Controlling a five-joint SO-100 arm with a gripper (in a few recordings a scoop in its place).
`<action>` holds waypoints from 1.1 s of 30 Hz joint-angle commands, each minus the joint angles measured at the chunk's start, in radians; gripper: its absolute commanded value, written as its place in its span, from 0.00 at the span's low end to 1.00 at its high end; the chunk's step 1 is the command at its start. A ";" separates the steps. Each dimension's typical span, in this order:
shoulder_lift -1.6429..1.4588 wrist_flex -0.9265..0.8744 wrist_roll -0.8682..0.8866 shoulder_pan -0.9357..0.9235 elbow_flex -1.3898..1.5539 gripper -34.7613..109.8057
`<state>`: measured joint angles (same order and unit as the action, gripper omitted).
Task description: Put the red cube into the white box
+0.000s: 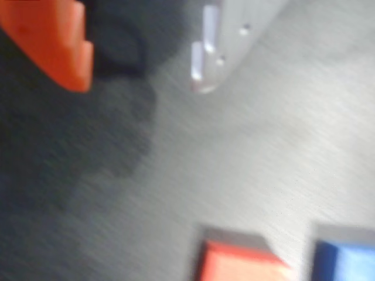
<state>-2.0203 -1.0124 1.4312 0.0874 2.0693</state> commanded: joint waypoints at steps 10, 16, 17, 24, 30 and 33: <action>0.308 0.037 0.040 0.080 -0.293 0.33; 0.405 0.061 0.064 0.109 -0.353 0.34; 0.417 0.069 0.064 0.109 -0.359 0.34; 0.468 0.074 0.089 0.133 -0.397 0.36; 0.506 0.097 0.120 0.147 -0.408 0.36; 0.537 0.104 0.130 0.149 -0.417 0.36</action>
<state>-1.4880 -0.9235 1.5524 0.2347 1.7012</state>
